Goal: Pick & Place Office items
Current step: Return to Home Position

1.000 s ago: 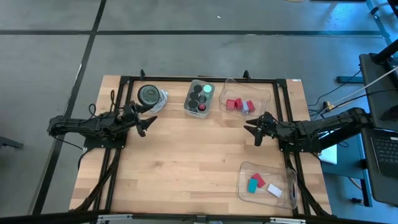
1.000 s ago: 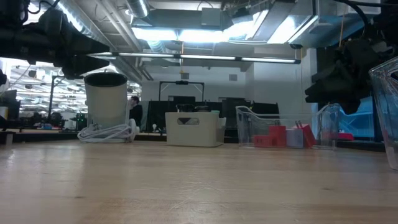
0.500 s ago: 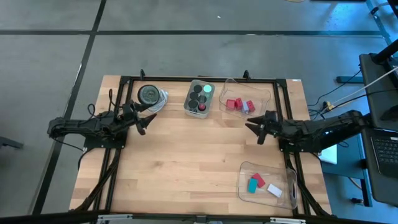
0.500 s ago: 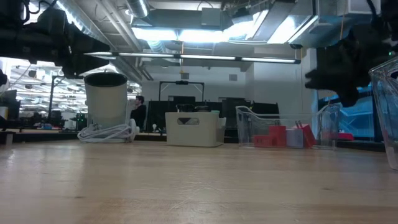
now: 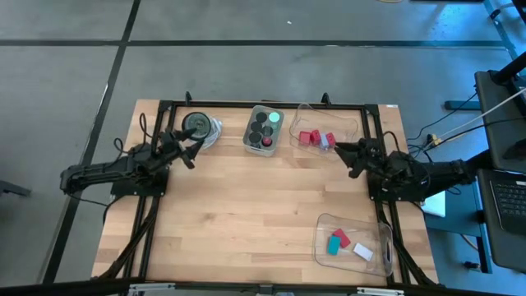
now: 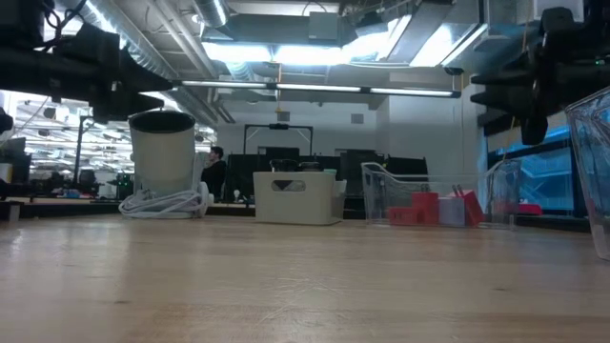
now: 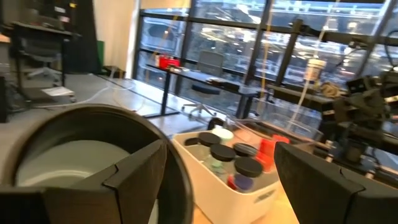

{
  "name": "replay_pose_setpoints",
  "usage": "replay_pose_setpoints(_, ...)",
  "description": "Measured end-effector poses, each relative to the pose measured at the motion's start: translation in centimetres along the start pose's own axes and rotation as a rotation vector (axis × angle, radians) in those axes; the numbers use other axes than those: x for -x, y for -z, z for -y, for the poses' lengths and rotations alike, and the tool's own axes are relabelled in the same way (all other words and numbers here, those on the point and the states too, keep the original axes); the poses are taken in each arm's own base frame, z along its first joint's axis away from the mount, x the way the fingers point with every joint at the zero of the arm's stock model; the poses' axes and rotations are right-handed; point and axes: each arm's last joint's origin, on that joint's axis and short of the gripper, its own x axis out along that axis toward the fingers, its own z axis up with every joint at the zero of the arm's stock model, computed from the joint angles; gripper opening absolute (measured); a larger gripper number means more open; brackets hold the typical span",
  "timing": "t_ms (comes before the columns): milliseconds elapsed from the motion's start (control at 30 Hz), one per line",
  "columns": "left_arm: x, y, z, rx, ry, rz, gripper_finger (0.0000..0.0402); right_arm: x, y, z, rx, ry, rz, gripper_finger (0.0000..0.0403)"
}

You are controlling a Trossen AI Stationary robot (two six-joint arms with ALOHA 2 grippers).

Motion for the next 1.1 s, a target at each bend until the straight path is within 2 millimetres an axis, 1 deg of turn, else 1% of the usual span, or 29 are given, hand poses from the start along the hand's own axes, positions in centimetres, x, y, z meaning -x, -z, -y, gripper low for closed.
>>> replay_pose_setpoints(233,-0.15,-0.09,-0.45,-0.004,-0.051,0.012,0.0296,-0.13,0.05,0.27,0.012,0.03,0.001,0.0161)
replay_pose_setpoints(1100,-0.15,-0.09,-0.44,-0.004,-0.049,0.011,0.0296,-0.12,0.03,0.26,0.011,0.029,0.002,0.0161)
